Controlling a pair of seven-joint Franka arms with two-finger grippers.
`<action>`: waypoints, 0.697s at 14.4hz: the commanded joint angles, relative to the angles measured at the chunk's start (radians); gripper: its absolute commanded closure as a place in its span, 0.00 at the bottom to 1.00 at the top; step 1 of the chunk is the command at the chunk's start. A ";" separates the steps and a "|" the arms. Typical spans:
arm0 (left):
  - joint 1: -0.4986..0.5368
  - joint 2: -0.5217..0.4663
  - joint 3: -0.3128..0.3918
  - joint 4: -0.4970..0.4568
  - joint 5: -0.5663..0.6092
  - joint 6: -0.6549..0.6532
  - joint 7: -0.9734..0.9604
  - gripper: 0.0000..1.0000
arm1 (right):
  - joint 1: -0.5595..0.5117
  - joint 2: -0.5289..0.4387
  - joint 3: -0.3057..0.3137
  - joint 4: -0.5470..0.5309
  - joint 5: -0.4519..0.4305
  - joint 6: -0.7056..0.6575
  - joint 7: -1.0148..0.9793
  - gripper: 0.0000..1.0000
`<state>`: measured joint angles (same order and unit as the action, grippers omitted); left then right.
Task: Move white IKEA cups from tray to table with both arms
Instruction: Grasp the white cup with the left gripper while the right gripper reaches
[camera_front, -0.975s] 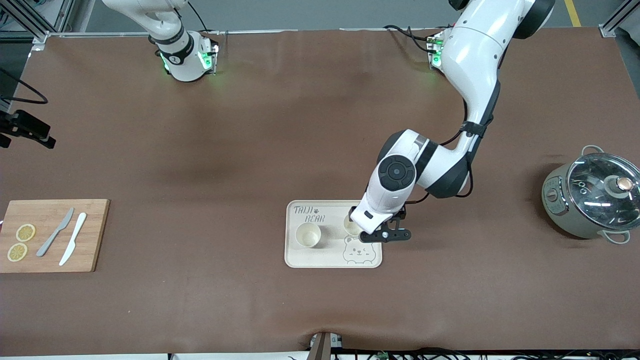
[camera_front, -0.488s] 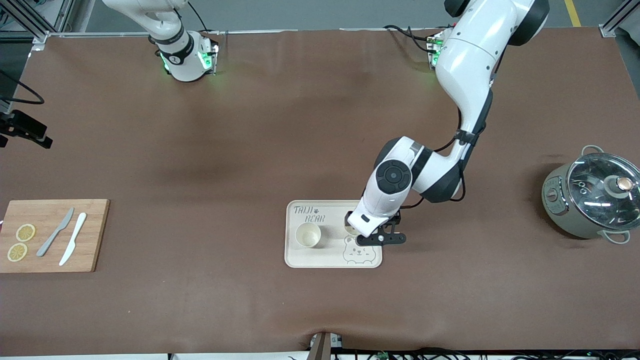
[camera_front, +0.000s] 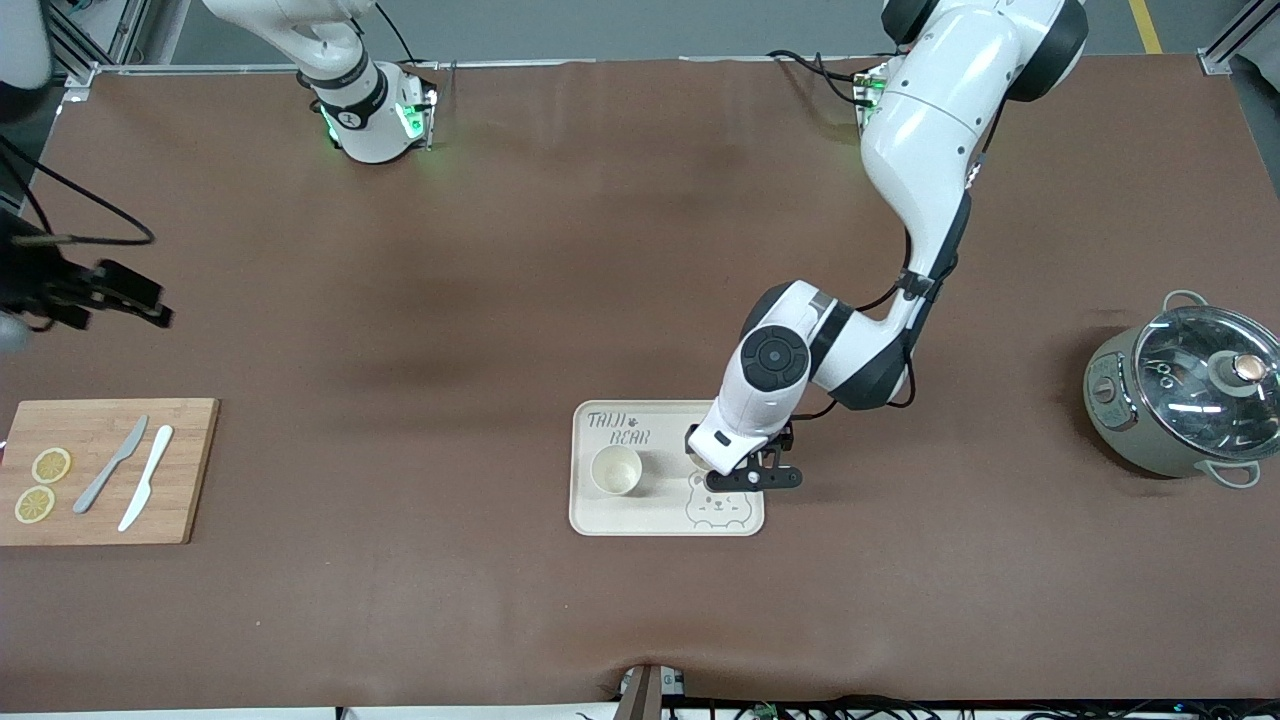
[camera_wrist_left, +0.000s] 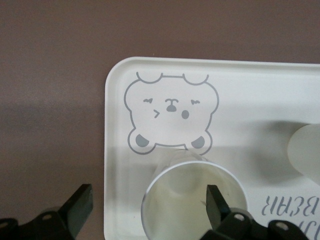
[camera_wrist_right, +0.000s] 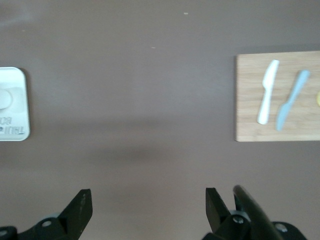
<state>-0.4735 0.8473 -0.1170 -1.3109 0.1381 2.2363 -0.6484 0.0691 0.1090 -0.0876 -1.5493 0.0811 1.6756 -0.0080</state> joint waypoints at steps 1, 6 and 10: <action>-0.010 0.007 0.008 0.009 0.032 0.006 -0.031 0.00 | 0.086 0.150 -0.003 0.159 0.063 -0.017 0.151 0.00; -0.010 0.010 0.008 0.009 0.051 0.008 -0.030 0.00 | 0.297 0.316 -0.003 0.201 0.069 0.200 0.465 0.00; -0.014 0.030 0.005 0.012 0.028 0.028 -0.069 0.78 | 0.403 0.434 -0.004 0.202 0.068 0.372 0.571 0.00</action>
<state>-0.4742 0.8568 -0.1163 -1.3121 0.1570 2.2382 -0.6580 0.4369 0.4791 -0.0783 -1.3941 0.1374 2.0091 0.5209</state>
